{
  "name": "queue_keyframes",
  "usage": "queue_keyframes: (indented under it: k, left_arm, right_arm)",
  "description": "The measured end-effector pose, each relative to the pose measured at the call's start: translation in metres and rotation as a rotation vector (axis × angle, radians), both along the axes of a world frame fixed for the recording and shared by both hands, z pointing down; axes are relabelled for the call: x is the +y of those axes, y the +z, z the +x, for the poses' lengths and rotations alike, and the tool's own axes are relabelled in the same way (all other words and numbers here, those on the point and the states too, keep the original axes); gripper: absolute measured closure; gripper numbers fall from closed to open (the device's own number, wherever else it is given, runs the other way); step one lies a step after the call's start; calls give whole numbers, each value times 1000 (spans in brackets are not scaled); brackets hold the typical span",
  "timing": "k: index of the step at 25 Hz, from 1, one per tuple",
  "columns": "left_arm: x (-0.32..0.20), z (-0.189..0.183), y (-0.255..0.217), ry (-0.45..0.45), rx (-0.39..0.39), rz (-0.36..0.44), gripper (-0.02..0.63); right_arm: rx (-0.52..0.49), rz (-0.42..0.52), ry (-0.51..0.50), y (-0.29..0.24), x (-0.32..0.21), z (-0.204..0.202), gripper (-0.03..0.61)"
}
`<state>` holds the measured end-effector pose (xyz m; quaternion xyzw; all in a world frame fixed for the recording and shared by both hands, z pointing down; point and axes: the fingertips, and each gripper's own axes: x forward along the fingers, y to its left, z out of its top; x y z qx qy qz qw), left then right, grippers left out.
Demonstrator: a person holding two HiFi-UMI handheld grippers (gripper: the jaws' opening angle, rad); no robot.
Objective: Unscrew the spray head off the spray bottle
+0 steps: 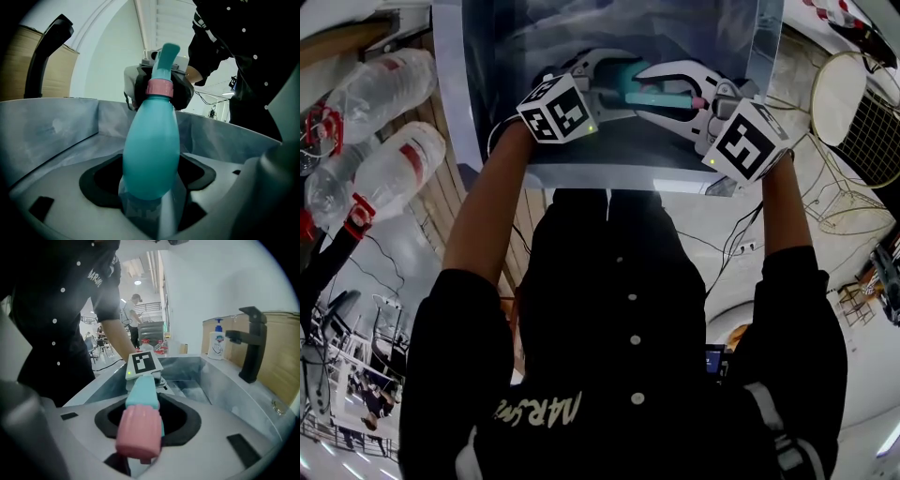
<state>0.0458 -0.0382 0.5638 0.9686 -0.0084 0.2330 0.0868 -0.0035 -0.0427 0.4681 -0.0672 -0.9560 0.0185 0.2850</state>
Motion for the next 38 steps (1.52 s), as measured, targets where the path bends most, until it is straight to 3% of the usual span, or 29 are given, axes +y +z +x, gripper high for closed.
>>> queue_keyframes:
  k: [7,10,13,18,20,22,24,29,33,38]
  left_arm:
    - [1,-3,0,14,-4,-1,231]
    - [2,-3,0,14,-6,-1,232]
    - [2,-3,1,14,-5,0,231]
    - [2,-3,1,12,-9,2,232]
    - [2,-2,0,12,-5,3,232]
    - [2,-3,0,12,-4,3,231]
    - [2,-3,1,11,-5,5,231]
    - [3,-3,0,10,-13,8,231]
    - [2,-4,0,4,-20,11,231]
    - [3,-3,-1,2,-24,11,232]
  right_arm:
    - [-7,-55,19,1,-2,-2,406]
    - [18,-62,68,2,-6,3,328]
    - [48,-89,132,-2,-8,18,298]
    - [103,-51,328,-19,-20,56,281]
    - [52,-69,493,-35,-22,67,278]
    - [-11,-134,687,-46,-17,66,281]
    - [-22,-201,817,-45,-2,57,291]
    - [49,-313,973,-22,19,29,291]
    - [81,-293,1059,-15,7,23,279]
    - [100,-258,1079,-13,-2,14,273]
